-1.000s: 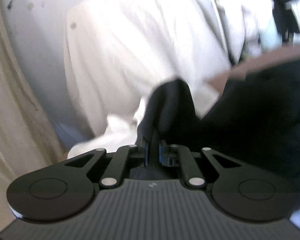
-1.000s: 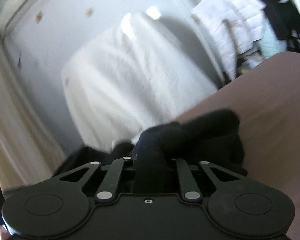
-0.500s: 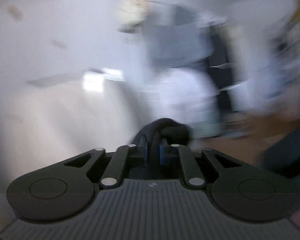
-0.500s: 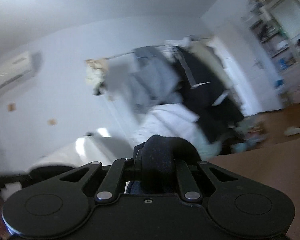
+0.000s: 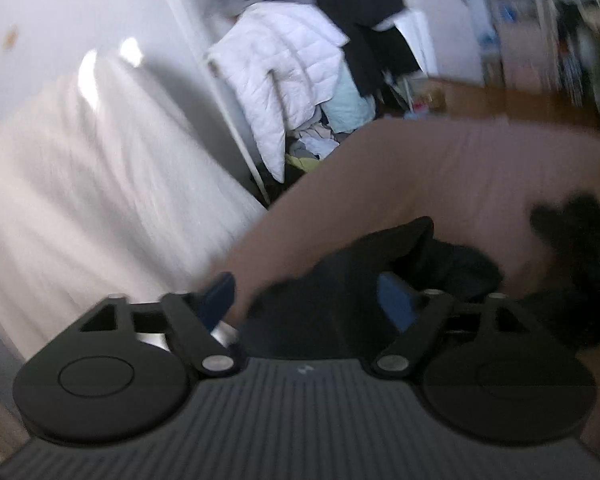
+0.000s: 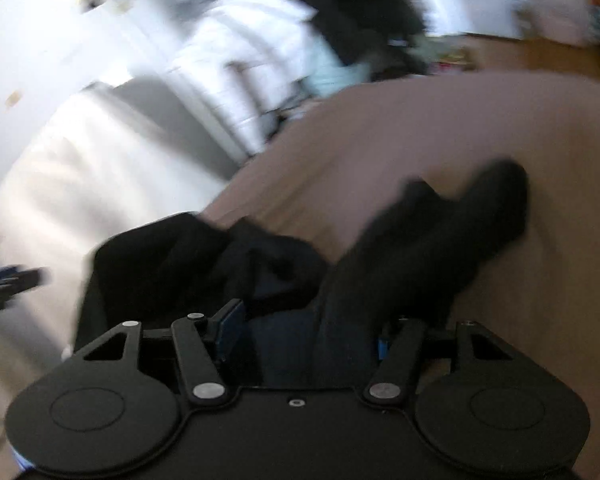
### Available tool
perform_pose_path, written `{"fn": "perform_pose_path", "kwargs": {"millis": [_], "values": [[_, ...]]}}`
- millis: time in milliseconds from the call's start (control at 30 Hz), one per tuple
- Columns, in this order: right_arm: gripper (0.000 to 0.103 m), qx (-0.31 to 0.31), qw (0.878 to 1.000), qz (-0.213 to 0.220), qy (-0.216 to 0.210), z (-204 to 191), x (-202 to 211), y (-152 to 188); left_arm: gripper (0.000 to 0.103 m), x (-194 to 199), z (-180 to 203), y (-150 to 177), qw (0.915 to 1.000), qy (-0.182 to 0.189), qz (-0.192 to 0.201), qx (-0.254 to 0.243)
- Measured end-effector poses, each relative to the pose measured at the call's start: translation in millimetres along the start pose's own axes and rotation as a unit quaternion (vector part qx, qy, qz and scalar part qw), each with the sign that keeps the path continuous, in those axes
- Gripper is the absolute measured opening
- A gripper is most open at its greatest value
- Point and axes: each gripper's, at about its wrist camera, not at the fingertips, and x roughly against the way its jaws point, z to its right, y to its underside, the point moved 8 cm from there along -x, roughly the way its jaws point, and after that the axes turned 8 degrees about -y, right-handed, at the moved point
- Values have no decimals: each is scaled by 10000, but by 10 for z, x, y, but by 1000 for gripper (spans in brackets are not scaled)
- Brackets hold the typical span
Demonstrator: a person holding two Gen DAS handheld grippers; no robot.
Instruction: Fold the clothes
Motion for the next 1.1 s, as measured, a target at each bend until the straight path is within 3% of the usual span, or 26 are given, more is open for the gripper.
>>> {"fn": "perform_pose_path", "kwargs": {"millis": [133,267,367,467,600,700,733,900,967,1033,1100], "values": [[68,6,9995,-123,-288,-70,325,-157,82,-277,-172,736,9947,-105,-601,822],[68,530,9984,-144,-102,-344,658,-333,82,-167,-274,1046,9933,-424,-755,771],[68,744,9965,-155,-357,-564,768,-486,82,-123,-316,883,9948,-530,-556,672],[68,1094,9932,-294,-258,-726,821,-542,82,-212,-315,652,9955,-461,-409,716],[68,1369,9887,-573,-216,-855,852,-500,83,-83,-313,585,9968,-410,-486,483],[68,1232,9829,-720,-1167,-982,908,-446,83,-11,-299,614,9968,-352,-695,193],[68,1105,9821,-786,-1307,-974,895,-440,83,10,-315,623,9965,-337,-755,154],[68,1528,9784,-1155,-774,-1088,772,-367,83,62,-577,686,9927,-251,-991,634],[68,1650,9763,-1236,-661,-1146,788,-405,83,93,-694,721,9916,-385,-949,784],[68,1585,9771,-1253,-660,-1173,845,-490,83,148,-754,753,9916,-711,-909,578],[68,1521,9779,-1271,-659,-1200,902,-575,83,240,-775,760,9925,-724,-879,455]]}}
